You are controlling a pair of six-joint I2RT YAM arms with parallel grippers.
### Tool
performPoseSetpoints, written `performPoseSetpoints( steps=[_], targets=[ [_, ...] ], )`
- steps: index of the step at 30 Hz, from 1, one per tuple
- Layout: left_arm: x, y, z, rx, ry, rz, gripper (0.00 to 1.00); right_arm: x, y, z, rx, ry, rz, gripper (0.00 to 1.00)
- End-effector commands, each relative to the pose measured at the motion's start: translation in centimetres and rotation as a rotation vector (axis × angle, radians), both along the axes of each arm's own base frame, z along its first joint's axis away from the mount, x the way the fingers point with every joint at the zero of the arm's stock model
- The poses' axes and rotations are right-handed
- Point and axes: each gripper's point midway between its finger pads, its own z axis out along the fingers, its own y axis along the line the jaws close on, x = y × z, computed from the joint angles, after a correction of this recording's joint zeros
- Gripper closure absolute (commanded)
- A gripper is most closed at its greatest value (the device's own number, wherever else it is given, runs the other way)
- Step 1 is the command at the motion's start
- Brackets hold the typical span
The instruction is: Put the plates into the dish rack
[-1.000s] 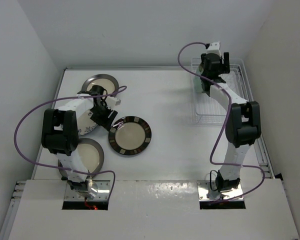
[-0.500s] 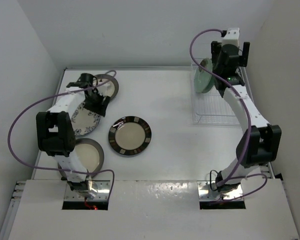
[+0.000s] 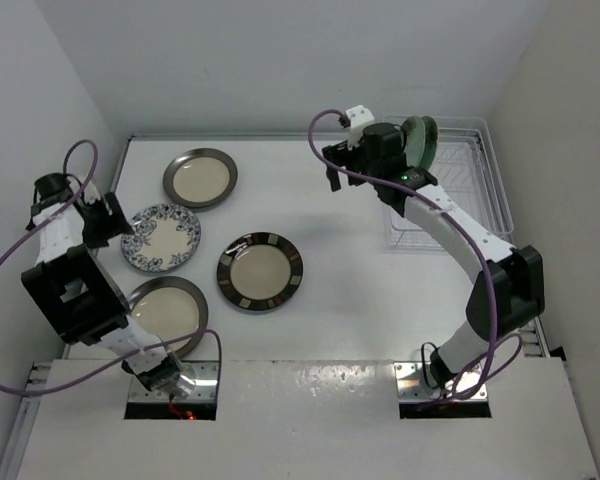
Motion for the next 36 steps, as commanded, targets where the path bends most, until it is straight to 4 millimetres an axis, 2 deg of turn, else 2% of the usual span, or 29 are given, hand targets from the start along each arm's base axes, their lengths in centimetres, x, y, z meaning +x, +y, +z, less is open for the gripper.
performPoseSetpoints(
  steps=[1, 3, 4, 5, 6, 8, 11, 15, 17, 18, 20, 22, 25, 26, 27, 30, 33, 34, 36],
  targets=[
    [-3.0, -1.0, -0.7, -0.063, -0.002, 0.005, 0.26, -1.4, 3.7, 0.4, 0.057, 0.025, 0.111, 0.00],
    [-4.9, -1.2, -1.6, -0.027, 0.059, -0.075, 0.26, -2.6, 5.8, 0.5, 0.018, 0.014, 0.193, 0.00],
    [-5.8, -1.3, -1.9, -0.021, 0.081, -0.129, 0.26, -2.7, 6.2, 0.7, 0.009, 0.005, 0.210, 0.00],
    [-8.0, -2.0, -3.1, -0.023, 0.146, -0.250, 0.26, -3.1, 6.8, 0.8, -0.005, -0.001, 0.234, 0.00],
    [-8.9, -2.6, -3.3, -0.051, 0.145, -0.314, 0.25, -3.5, 7.5, 0.7, -0.029, -0.006, 0.263, 0.00],
    [-12.1, -1.9, -4.0, -0.066, 0.191, -0.409, 0.24, -3.8, 8.3, 1.2, -0.079, -0.032, 0.313, 0.00],
    [-15.6, -0.7, -6.2, -0.121, 0.257, -0.398, 0.24, -4.2, 9.5, 0.9, -0.116, -0.029, 0.347, 0.00],
    [-18.7, -1.7, -8.8, -0.210, 0.314, -0.391, 0.26, -4.8, 11.5, 1.4, -0.151, -0.055, 0.398, 0.00],
    [-19.0, -1.3, -10.0, -0.176, 0.324, -0.399, 0.26, -5.3, 12.7, 1.5, -0.190, -0.079, 0.436, 0.00],
    [-20.1, -1.7, -10.9, -0.186, 0.354, -0.390, 0.26, -5.2, 12.7, 1.5, -0.218, -0.090, 0.439, 0.00],
    [-20.4, -2.1, -11.9, -0.201, 0.362, -0.412, 0.26, -5.4, 13.2, 1.4, -0.256, -0.113, 0.448, 0.00],
    [-20.7, -2.8, -12.6, -0.232, 0.360, -0.427, 0.30, -5.3, 13.0, 1.4, -0.283, -0.120, 0.435, 0.00],
    [-20.5, -3.3, -13.3, -0.286, 0.331, -0.421, 0.44, -5.3, 12.9, 1.2, -0.278, -0.121, 0.426, 0.00],
    [-20.2, -3.2, -13.4, -0.293, 0.320, -0.421, 0.58, -5.4, 12.9, 1.3, -0.278, -0.121, 0.427, 0.00],
    [-20.4, -3.8, -13.3, -0.327, 0.321, -0.422, 0.67, -5.4, 13.0, 1.4, -0.275, -0.125, 0.428, 0.00],
    [-19.9, -3.4, -12.6, -0.340, 0.285, -0.434, 1.00, -5.4, 13.0, 1.3, -0.272, -0.125, 0.430, 0.00],
    [-20.1, -3.6, -11.2, -0.332, 0.251, -0.508, 1.00, -5.4, 13.0, 1.6, -0.262, -0.141, 0.429, 0.00],
    [-20.7, -3.9, -10.6, -0.339, 0.241, -0.581, 1.00, -5.4, 13.0, 1.3, -0.267, -0.137, 0.429, 0.00],
    [-20.0, -4.1, -9.1, -0.325, 0.177, -0.657, 1.00, -5.4, 13.3, 0.9, -0.264, -0.131, 0.437, 0.00]
  ],
)
